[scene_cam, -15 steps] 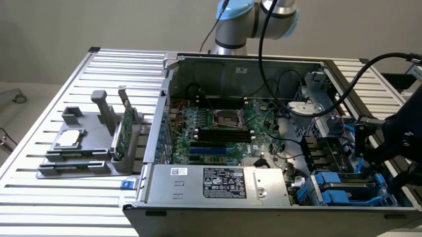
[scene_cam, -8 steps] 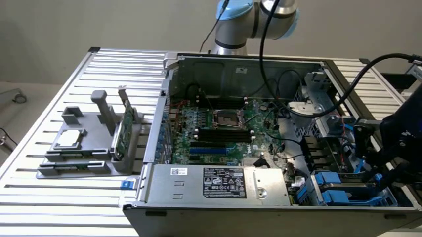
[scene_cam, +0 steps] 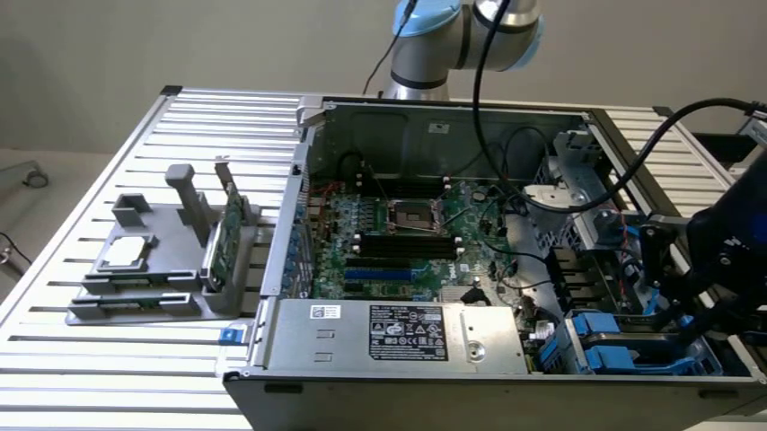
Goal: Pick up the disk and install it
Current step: 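Insert the first disk wire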
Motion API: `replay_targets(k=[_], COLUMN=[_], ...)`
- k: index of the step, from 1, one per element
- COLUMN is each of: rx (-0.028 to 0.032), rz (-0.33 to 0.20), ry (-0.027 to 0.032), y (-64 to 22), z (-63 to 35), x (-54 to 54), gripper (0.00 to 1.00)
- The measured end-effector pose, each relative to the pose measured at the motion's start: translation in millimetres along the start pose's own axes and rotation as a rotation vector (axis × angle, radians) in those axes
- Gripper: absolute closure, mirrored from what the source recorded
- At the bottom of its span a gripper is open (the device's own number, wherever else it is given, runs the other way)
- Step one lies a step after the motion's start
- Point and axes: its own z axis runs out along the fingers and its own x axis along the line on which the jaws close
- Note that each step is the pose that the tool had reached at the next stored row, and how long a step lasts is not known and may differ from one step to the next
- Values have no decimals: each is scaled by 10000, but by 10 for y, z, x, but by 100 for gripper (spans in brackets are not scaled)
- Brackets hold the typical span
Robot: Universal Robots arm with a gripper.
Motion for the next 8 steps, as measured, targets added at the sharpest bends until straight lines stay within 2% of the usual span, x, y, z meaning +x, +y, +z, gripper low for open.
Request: replay_targets(k=[4,8], rx=[-15,-138], rz=[130,189], ry=[84,235], y=[10,28], z=[13,26], x=[8,11], gripper=[73,73])
